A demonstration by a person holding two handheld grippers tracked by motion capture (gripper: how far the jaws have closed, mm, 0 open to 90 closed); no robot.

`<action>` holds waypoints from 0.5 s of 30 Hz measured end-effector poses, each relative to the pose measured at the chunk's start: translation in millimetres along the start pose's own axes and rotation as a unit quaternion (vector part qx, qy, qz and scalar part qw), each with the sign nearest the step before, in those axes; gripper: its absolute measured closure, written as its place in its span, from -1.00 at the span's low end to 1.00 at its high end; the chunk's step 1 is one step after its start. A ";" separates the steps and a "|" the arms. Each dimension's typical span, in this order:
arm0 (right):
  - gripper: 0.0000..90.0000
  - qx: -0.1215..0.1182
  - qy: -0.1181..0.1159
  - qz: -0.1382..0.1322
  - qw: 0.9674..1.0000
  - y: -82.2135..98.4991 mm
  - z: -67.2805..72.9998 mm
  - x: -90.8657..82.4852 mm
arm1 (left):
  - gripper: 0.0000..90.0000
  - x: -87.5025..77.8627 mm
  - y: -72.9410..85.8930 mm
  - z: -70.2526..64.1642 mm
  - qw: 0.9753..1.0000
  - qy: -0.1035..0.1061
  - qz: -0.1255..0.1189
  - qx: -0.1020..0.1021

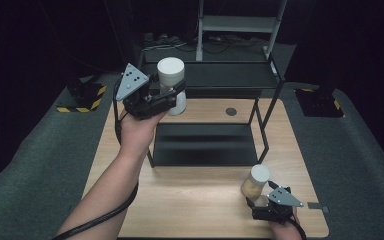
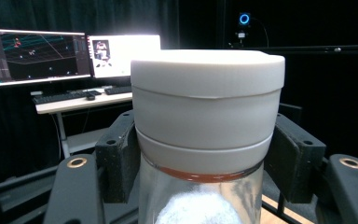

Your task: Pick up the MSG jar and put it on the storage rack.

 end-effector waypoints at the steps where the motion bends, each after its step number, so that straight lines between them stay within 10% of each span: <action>1: -1.00 0.001 0.000 0.000 1.000 0.0 -0.1 0.0 | -0.23 1.5 -1.3 0.2 1.000 -0.001 -0.001 -0.001; 15: -1.00 0.002 -0.001 -0.002 1.000 0.5 -0.6 -0.3 | -0.23 22.1 -18.3 4.7 1.000 -0.022 -0.014 -0.006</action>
Point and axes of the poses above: each handheld gripper's, and its own axes: x roughly forward along the jaws, y roughly out of its underside, z roughly to its left, the point moved 5 cm from there along x, roughly forward along the jaws, and after that the axes turned 5 degrees about -x, right-handed, at the moved point
